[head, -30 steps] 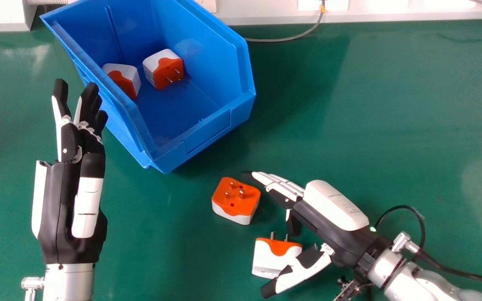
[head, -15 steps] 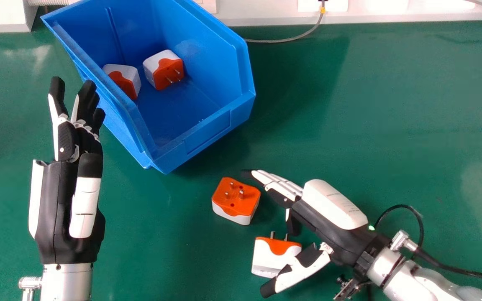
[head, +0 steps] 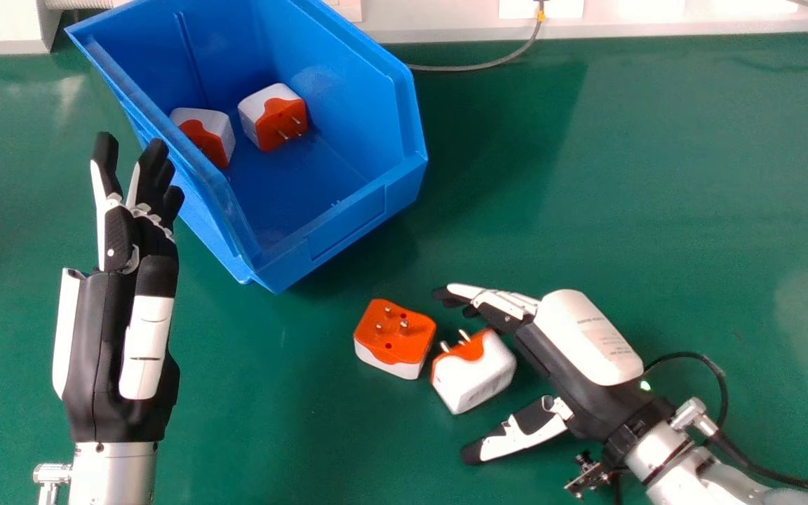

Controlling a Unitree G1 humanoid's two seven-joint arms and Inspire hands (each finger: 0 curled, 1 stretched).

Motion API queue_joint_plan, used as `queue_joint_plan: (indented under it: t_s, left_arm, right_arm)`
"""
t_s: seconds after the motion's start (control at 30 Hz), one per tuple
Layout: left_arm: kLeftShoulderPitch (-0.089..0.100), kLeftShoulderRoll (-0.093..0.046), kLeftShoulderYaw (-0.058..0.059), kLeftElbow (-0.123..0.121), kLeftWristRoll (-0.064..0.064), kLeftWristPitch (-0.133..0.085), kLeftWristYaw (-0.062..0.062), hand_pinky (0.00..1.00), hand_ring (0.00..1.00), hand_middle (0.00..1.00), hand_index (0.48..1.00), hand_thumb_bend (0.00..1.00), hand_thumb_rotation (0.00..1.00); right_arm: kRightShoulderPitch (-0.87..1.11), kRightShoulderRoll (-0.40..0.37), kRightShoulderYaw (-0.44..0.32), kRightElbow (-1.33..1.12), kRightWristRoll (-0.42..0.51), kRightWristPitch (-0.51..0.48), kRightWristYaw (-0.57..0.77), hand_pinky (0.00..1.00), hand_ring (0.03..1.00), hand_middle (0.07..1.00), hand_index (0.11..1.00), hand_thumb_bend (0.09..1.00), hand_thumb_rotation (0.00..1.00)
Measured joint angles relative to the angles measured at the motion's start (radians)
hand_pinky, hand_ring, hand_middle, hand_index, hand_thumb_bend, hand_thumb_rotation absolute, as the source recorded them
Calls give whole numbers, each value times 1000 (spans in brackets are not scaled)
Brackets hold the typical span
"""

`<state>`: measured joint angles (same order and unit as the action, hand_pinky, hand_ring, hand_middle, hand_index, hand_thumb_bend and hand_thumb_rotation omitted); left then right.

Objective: Pick all objects and put in blue box

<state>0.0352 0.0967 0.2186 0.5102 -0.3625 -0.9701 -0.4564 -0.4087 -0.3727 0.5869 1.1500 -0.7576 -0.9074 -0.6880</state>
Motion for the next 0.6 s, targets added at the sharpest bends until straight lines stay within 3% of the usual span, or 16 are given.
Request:
queue_joint_plan:
  t_s: [0.03,0.23,0.43,0.6]
  left_arm:
    - [0,0,0,0,0,0,-1,1000,998,983,952,755,844]
    - [-1,0,0,0,-1,0,-4,1000,998,983,953,752,843]
    - [-1,0,2,2,-4,0,-10,1000,999,983,955,745,842]
    - [-2,0,3,10,-11,0,-25,1000,999,984,955,739,842]
  right_arm:
    - [-1,0,5,0,-1,0,-8,540,619,665,709,796,24]
    - [-12,-6,31,6,-4,-1,-34,497,561,575,608,666,12]
    - [-16,-11,39,18,-2,-1,-50,451,482,531,573,592,6]
    - [-17,-12,43,19,-1,2,-55,435,458,519,551,566,3]
